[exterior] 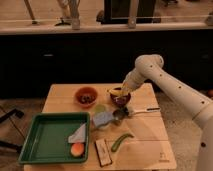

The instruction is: Place banana in purple bowl

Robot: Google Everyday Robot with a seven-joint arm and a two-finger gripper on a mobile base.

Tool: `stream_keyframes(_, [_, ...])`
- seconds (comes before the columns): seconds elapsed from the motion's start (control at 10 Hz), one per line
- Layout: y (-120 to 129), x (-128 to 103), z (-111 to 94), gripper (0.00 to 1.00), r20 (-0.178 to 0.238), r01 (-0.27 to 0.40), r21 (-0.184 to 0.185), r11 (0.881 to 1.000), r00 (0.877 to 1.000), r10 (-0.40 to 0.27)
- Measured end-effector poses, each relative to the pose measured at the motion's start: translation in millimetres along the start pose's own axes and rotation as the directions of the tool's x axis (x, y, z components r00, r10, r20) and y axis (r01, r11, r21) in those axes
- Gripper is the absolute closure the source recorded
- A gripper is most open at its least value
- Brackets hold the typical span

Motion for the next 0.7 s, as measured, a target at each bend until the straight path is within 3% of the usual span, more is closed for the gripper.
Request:
stream_keyframes(0.3, [-5.0,-4.0,8.3,0.99,0.059,0.068,-0.031,0.997,0.996,-0.066])
stream_keyframes(0.7, [-14.3,-10.2,20.3,0.99,0.138,0.089,-0.039,0.995,0.987,-0.083])
